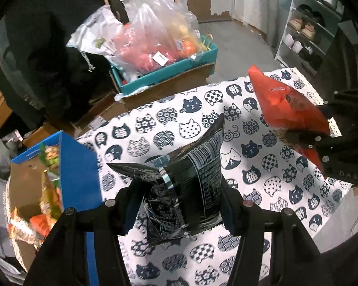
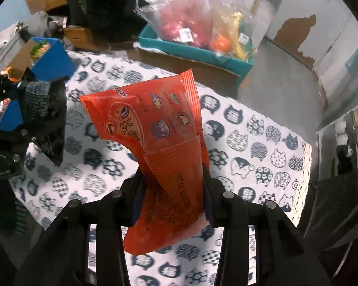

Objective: Organize snacks
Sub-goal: 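Lift both held bags and carry them over the cardboard box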

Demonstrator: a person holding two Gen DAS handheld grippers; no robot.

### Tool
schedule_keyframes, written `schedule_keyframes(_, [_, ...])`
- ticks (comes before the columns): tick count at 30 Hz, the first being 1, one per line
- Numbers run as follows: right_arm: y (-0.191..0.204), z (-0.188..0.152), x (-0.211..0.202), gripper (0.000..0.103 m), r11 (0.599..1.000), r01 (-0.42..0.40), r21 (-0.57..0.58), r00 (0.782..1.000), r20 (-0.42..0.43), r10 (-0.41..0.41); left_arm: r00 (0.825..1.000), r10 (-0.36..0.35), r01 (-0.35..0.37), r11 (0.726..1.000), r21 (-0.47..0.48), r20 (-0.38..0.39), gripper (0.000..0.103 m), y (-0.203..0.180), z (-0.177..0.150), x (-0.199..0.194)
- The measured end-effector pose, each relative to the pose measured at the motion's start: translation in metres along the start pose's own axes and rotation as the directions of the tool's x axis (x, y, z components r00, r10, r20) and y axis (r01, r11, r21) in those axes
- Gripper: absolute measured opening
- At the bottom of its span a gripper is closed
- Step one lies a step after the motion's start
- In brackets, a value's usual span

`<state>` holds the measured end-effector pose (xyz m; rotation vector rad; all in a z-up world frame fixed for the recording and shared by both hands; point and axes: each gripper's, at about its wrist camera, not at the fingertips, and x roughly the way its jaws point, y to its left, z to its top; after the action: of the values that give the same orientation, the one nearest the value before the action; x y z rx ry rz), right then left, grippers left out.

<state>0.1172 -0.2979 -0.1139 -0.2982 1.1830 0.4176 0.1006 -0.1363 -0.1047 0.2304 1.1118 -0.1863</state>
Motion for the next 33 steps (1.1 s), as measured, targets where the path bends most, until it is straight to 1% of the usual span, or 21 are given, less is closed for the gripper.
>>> schedule_keyframes(8, [0.041, 0.008, -0.021, 0.039, 0.999, -0.051, -0.013, 0.998, 0.035, 0.051, 0.997, 0.023, -0.020, 0.999, -0.038, 0.077, 0.059, 0.034, -0.018, -0.041])
schedule_keyframes(16, [0.080, 0.024, -0.042, 0.039, 0.995, -0.090, -0.042, 0.992, 0.081, 0.093, 0.994, 0.039, -0.028, 0.994, -0.104, 0.103, 0.059, 0.071, -0.036, -0.063])
schedule_keyframes(23, [0.110, 0.044, -0.054, 0.039, 0.992, -0.111, -0.067, 0.987, 0.111, 0.118, 0.993, 0.023, -0.002, 0.983, -0.183, 0.113, 0.059, 0.107, -0.052, -0.076])
schedule_keyframes(28, [0.135, 0.063, -0.056, 0.039, 0.986, -0.148, -0.082, 0.982, 0.106, 0.156, 0.988, 0.057, -0.026, 0.978, -0.208, 0.145, 0.059, 0.130, -0.062, -0.091])
schedule_keyframes(33, [0.160, 0.078, -0.055, 0.039, 0.979, -0.172, -0.111, 0.978, 0.097, 0.183, 0.987, 0.050, -0.009, 0.967, -0.255, 0.153, 0.059, 0.154, -0.072, -0.098])
